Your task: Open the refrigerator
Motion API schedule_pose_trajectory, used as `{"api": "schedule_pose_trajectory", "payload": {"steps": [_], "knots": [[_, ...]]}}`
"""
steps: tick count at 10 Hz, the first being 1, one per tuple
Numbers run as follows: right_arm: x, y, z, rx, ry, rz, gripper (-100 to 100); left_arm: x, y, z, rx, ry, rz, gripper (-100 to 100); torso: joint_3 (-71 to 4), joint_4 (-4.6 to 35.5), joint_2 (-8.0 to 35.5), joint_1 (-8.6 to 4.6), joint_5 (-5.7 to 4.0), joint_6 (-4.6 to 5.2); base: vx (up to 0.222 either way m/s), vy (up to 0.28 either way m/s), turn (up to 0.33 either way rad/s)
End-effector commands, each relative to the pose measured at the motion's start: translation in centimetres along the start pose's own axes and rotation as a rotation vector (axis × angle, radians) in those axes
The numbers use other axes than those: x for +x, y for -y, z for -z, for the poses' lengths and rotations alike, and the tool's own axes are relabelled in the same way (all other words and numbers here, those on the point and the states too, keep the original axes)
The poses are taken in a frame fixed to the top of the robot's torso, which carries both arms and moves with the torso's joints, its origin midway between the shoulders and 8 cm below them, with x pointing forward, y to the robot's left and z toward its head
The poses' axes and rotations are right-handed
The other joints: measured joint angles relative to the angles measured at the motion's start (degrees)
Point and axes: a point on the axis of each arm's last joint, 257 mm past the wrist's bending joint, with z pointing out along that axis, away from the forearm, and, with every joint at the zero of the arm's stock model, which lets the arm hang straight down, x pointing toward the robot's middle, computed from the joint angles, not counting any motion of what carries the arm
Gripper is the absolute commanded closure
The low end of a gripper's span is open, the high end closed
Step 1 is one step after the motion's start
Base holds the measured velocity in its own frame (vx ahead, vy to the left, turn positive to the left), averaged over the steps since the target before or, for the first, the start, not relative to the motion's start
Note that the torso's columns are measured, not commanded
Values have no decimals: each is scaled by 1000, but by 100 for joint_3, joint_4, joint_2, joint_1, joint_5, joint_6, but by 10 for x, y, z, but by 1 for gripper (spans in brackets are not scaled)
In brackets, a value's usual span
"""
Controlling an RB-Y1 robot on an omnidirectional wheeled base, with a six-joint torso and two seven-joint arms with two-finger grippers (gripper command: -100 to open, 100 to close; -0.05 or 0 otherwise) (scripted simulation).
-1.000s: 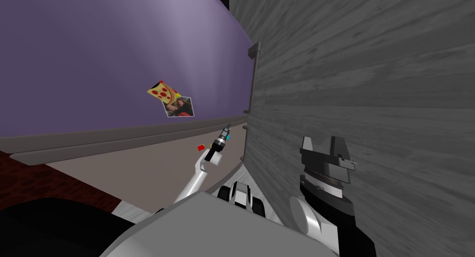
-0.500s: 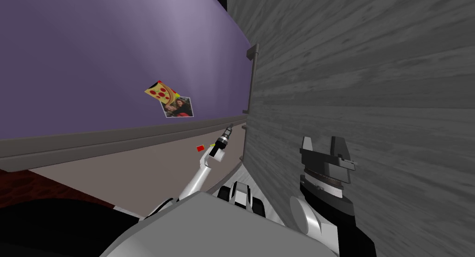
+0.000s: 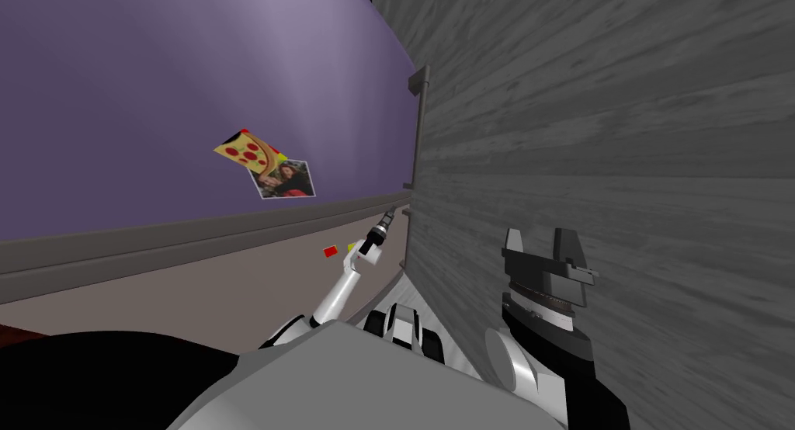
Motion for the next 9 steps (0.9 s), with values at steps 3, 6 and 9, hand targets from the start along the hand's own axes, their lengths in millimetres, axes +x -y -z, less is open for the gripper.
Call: {"api": "schedule_pose_trajectory", "payload": {"steps": [3,6,9], "knots": [[0,0,0,0,0,0,0,24,-23,-32,-98,-50,-27,-100,24,9,35,-3,0,-11,5,15,-82],[0,0,0,0,0,0,0,38,-32,-46,-148,-81,-42,-100,67,25,99,-6,-1,-24,10,21,-69],[0,0,0,0,0,0,0,50,-40,-57,-189,-109,-62,-100,107,46,159,-19,-6,-27,3,25,-64]]}}
